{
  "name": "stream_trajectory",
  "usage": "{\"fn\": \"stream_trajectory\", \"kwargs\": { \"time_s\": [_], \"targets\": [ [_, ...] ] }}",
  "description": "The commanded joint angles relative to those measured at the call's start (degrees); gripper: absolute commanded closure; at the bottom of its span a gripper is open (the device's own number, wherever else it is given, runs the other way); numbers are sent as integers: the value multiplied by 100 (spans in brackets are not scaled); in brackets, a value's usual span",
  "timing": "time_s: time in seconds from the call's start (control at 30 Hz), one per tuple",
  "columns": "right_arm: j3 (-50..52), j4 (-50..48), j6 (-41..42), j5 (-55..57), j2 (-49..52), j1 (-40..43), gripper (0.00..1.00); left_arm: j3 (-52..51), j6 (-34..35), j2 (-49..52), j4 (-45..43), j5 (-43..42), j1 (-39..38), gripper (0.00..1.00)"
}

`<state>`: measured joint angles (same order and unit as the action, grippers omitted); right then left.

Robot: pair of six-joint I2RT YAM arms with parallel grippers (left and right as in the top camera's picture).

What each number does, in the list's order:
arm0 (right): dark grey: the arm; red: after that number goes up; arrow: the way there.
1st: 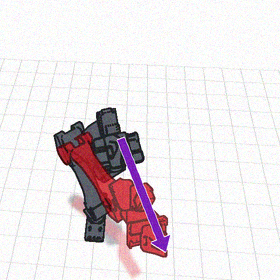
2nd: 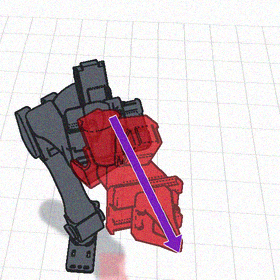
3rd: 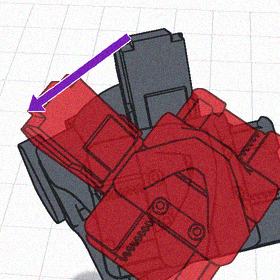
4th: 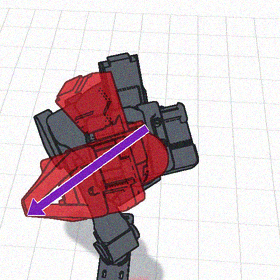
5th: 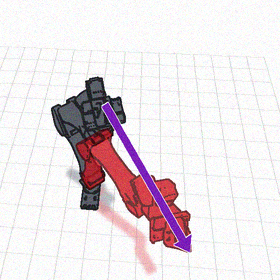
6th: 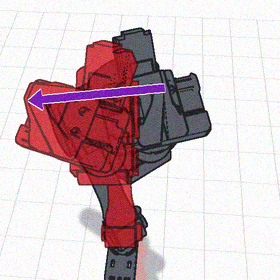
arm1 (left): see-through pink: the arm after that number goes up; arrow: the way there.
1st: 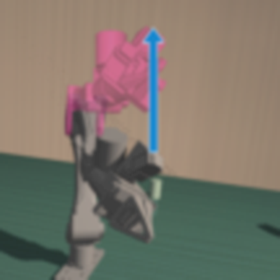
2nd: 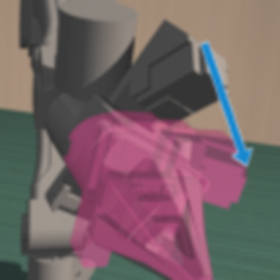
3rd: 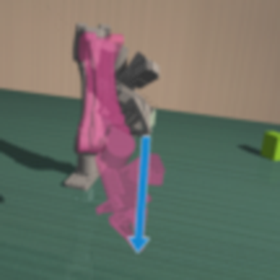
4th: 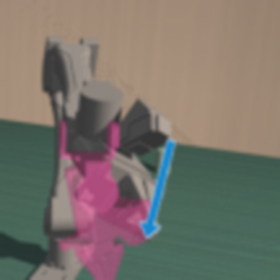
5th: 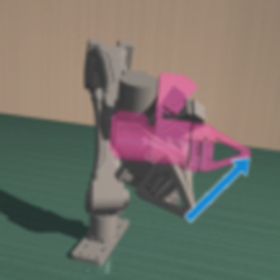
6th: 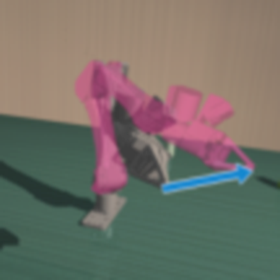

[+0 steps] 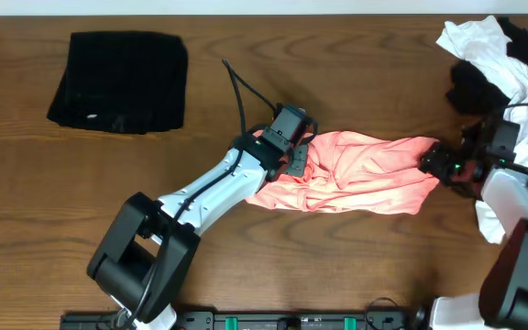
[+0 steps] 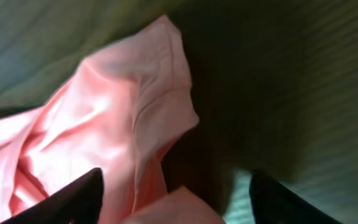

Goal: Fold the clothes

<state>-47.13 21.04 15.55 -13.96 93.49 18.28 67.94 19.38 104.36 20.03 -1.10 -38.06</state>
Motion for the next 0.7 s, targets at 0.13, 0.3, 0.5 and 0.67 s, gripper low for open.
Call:
{"fn": "stream_trajectory", "kwargs": {
  "time_s": [0.13, 0.3, 0.5, 0.67],
  "targets": [
    [57, -168, 33, -601, 501, -35, 51, 79, -317, -354, 221, 31, 24, 92],
    [57, -192, 33, -603, 503, -35, 80, 219, -437, -992, 485, 70, 249, 87],
    [2, -184, 26, -1060, 455, -33, 99, 223, -435, -2090, 804, 70, 916, 76],
    [-151, -63, 2, -1580, 223, -35, 99, 223, -435, -2793, 1331, 70, 1720, 72]
  ]
}}
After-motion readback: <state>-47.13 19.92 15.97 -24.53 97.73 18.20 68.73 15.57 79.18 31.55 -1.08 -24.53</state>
